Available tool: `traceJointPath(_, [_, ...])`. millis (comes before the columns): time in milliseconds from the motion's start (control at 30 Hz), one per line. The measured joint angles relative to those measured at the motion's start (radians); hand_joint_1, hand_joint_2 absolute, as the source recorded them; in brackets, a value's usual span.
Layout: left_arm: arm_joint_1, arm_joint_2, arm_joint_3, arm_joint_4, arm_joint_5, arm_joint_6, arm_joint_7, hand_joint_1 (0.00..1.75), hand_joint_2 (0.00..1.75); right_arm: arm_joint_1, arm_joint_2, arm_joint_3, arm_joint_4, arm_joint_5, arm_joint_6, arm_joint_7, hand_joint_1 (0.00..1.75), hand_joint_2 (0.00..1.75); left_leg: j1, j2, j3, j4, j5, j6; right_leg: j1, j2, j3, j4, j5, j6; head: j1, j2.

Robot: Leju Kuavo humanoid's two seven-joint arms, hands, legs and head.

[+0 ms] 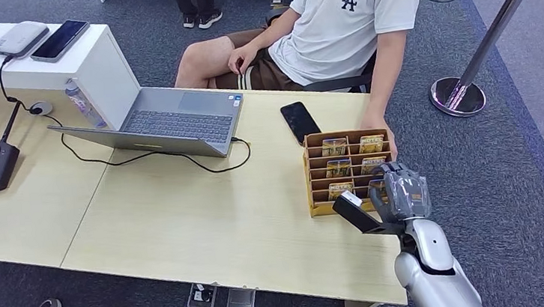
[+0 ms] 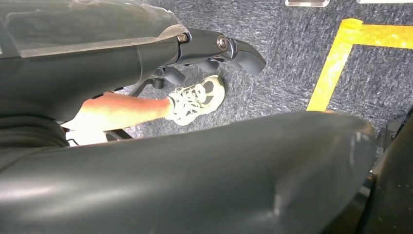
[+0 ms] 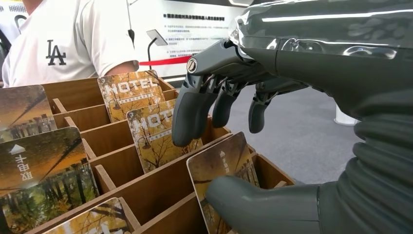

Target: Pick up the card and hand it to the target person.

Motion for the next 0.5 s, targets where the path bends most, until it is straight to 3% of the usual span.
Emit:
traceJointPath(133, [0.0,0.0,0.001,0.0,0.0,0.0,0.0,0.0,0.0,-0.005,0.0,-0.005,0.014,0.0,-0.004,0.0,0.99,1.75,0.0,0.0,0.0,0.0,0.0,0.0,0.0,0.0,0.0,0.0,0.0,0.0,0.0,0.0])
traceJointPath(400, [0.0,0.0,0.001,0.0,-0.012,0.0,-0.017,0.0,0.0,-0.017,0.0,-0.014,0.043,0.004,-0.023,0.003,0.93,1.75,0.0,0.0,0.0,0.0,0.0,0.0,0.0,0.0,0.0,0.0,0.0,0.0,0.0,0.0])
traceJointPath(500, [0.0,0.0,0.001,0.0,-0.013,0.0,-0.022,0.0,0.0,-0.019,0.0,-0.019,0.053,0.009,-0.027,0.004,1.03,1.75,0.0,0.0,0.001,0.0,0.0,0.0,0.0,0.0,0.0,0.0,0.0,0.0,0.0,0.0])
